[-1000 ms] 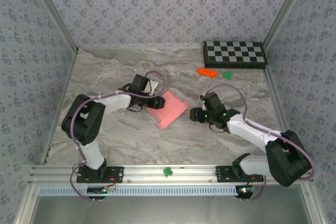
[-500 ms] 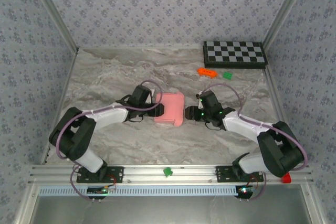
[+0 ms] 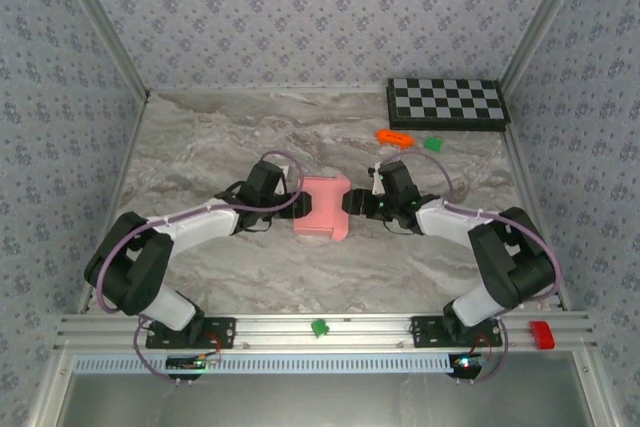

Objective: Fold the paper box

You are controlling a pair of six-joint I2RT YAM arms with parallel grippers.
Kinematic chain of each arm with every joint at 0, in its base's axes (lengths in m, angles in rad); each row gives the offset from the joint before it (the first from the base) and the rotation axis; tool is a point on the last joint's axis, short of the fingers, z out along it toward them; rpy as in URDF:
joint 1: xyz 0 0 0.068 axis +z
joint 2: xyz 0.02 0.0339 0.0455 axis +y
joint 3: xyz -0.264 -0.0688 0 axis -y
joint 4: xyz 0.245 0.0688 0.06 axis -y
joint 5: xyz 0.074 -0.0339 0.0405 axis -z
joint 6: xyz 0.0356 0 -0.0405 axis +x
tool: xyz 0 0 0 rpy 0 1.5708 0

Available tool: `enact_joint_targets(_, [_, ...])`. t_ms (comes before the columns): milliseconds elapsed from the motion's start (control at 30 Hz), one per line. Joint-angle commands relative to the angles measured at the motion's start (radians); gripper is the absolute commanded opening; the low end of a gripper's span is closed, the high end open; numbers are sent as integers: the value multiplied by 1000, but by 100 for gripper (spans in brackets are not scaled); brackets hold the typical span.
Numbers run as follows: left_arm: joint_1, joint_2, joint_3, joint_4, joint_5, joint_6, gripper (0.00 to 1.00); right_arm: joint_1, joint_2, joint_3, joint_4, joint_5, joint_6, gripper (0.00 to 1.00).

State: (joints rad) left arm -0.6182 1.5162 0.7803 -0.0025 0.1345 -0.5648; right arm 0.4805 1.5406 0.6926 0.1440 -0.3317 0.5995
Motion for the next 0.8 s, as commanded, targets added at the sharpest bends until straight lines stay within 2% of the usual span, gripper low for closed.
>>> enact_joint_targets(0, [26, 37, 49, 10, 51, 23, 70, -11, 45, 47, 66, -84, 22, 68])
enact_joint_targets(133, [37, 66, 65, 26, 98, 34, 68, -10, 87, 48, 130, -133, 60, 68])
enact_joint_targets(467, [42, 135, 94, 47, 146, 25, 51, -10, 160, 68, 176, -175, 77, 65])
enact_joint_targets(767, [46, 172, 108, 50, 158, 17, 42, -10, 202, 61, 273, -250, 108, 52])
